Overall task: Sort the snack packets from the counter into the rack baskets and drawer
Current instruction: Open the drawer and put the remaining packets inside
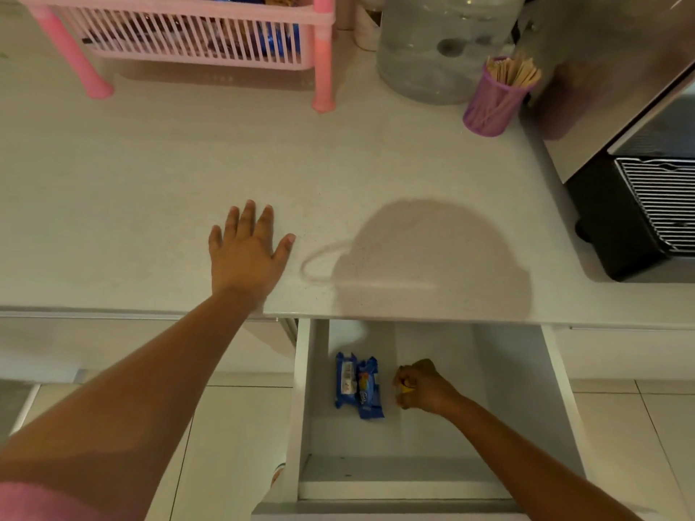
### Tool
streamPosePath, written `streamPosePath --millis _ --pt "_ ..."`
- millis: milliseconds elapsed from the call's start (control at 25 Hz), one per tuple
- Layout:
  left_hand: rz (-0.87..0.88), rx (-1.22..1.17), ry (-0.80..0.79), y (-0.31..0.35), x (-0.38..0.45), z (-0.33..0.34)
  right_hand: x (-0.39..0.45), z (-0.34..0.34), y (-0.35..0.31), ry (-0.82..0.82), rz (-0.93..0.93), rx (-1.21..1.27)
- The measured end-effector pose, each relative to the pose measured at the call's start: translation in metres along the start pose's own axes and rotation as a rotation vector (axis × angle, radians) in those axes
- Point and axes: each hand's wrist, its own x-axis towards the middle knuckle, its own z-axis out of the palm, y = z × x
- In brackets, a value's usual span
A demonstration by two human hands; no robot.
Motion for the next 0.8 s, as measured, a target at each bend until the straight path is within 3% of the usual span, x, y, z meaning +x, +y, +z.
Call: streamPosePath --millis 240,440,640,800 --pt "0.008 0.003 0.004 0.000 -0.001 -0.003 0.018 0.015 -0.003 0.109 -0.151 -0.311" --pt "0.004 -0.005 0.006 0.000 0.000 -0.005 -0.002 0.006 -0.017 0.109 -0.173 -0.335" --pt "0.003 -0.025 -0.008 0.002 -0.004 -0.005 -0.096 -0.010 -0.035 0.326 -0.466 -0.068" --pt "0.029 -0.072 0.032 0.003 -0.004 -0.006 -0.167 0.000 -0.008 0.657 -0.635 -0.171"
